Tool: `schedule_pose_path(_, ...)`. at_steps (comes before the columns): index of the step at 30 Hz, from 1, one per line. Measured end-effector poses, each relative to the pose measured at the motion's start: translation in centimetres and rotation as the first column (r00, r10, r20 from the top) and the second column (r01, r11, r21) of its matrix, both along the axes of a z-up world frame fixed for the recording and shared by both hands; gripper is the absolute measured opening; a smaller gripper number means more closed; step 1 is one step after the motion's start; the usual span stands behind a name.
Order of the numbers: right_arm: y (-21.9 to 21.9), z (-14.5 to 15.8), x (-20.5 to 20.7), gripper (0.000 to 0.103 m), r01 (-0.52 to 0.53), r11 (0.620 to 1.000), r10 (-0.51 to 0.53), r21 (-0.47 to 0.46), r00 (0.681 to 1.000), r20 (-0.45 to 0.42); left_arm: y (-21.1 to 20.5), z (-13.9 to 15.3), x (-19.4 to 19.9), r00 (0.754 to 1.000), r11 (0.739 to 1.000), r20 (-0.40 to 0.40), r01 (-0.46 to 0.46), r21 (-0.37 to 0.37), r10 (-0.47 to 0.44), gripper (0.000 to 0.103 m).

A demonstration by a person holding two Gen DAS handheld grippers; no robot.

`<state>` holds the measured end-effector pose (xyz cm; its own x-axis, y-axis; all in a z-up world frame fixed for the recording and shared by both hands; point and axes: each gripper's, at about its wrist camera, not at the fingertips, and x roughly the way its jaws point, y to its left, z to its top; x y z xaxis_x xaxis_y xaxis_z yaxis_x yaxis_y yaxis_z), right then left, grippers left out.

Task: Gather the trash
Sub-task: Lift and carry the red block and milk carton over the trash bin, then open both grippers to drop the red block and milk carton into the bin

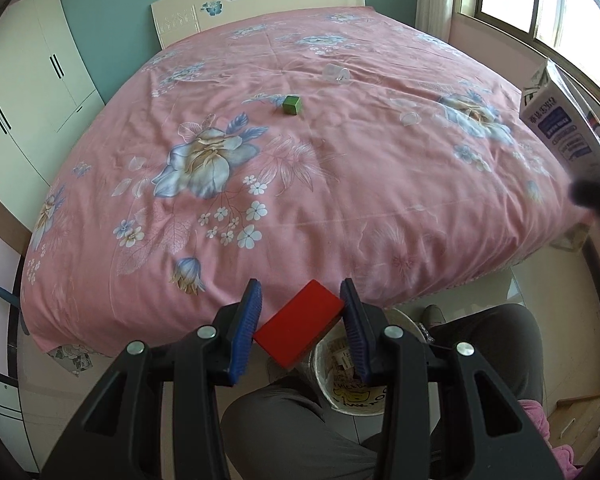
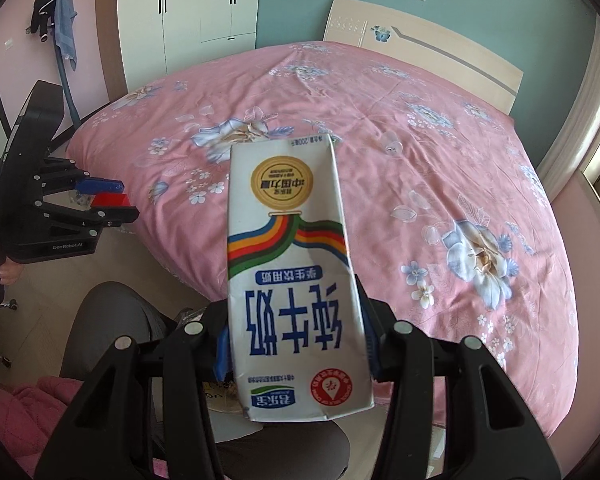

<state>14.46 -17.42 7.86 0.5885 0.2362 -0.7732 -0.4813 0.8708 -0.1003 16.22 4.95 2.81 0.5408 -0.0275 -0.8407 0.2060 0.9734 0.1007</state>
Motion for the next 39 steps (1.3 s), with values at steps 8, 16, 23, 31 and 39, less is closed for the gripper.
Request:
schedule_pose_path(8, 2.0, -7.1, 0.1, 0.05, -0.033, 0.999, 0.031, -0.012, 0.991, -0.133, -0.6, -6.0, 0.2, 0.992, 0.999, -0.124, 0.003, -0.034, -0.008, 0.043)
schedule_pose_path(16, 3.2, -13.9, 0.0, 0.05, -0.049, 0.999, 0.043, -0.013, 0.963, -0.265, -1.7, -11.7, 0.1, 0.972, 0.999, -0.232, 0.013, -0.043, -0.023, 0.043)
schedule_pose_path(23, 4.3, -19.0, -0.3, 0.05, -0.07, 0.997, 0.055, -0.027, 0.93, -0.364, -2.4, -16.0, 0.0, 0.952, 0.999, -0.306, 0.018, -0.048, -0.032, 0.043)
schedule_pose_path(31, 4.8, -24.7, -0.4, 0.05, -0.064, 0.997, 0.037, -0.042, 0.889, -0.456, -3.2, -20.3, -0.4, 0.927, 0.998, -0.372, 0.025, -0.055, -0.044, 0.043)
schedule_pose_path(39, 5.5, -30.5, -0.3, 0.05, -0.043, 0.996, -0.008, -0.082, 0.84, -0.542, -3.8, -24.2, -0.3, 0.895, 0.998, -0.444, 0.021, -0.061, -0.047, 0.043)
